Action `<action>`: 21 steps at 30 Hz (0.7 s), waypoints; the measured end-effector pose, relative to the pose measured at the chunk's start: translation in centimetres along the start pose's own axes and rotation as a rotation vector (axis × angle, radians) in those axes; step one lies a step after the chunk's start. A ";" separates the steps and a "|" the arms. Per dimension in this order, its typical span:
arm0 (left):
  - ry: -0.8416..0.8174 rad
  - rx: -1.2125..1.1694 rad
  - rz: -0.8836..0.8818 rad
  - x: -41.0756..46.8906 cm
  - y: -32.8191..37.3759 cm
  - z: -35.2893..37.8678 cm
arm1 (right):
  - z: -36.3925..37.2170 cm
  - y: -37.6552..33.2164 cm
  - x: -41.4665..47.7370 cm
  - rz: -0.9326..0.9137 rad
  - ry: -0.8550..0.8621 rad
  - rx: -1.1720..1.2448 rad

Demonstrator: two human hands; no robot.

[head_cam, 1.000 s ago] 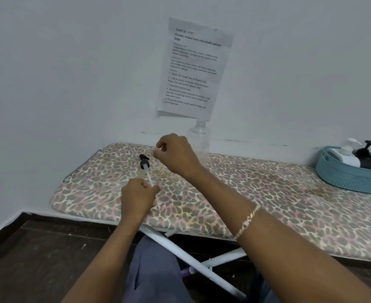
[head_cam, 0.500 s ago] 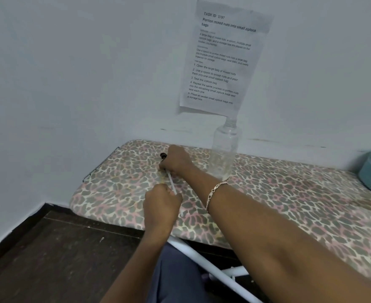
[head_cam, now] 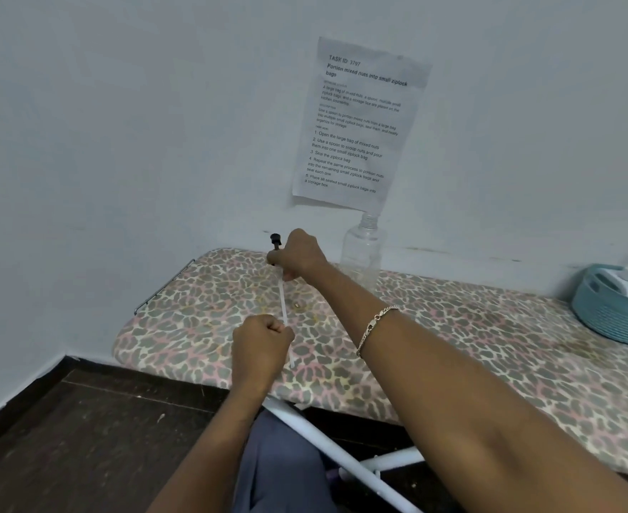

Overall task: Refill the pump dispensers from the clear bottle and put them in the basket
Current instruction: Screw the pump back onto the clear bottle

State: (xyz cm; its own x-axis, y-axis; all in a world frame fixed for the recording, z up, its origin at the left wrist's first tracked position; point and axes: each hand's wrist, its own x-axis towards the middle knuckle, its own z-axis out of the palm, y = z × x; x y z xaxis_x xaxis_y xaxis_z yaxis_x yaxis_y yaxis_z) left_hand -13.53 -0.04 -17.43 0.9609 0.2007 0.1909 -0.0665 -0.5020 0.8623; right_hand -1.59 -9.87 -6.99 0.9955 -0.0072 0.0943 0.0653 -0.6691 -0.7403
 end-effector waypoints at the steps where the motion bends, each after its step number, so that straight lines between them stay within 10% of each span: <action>1: -0.008 -0.027 0.001 -0.1 0.3 -0.2 | -0.6 -0.3 -0.3 -0.006 0.011 0.006; 21: -0.013 -0.096 0.412 6.8 16.4 -2.8 | -20.8 -8.0 -4.3 -0.319 0.427 0.236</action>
State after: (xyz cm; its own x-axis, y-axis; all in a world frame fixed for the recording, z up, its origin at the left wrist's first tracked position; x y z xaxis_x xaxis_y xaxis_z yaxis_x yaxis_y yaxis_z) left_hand -8.89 -4.55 -0.69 0.8521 -0.0108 0.5232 -0.4694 -0.4576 0.7551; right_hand -7.86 -19.91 12.39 0.8116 -0.1641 0.5607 0.4198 -0.5037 -0.7550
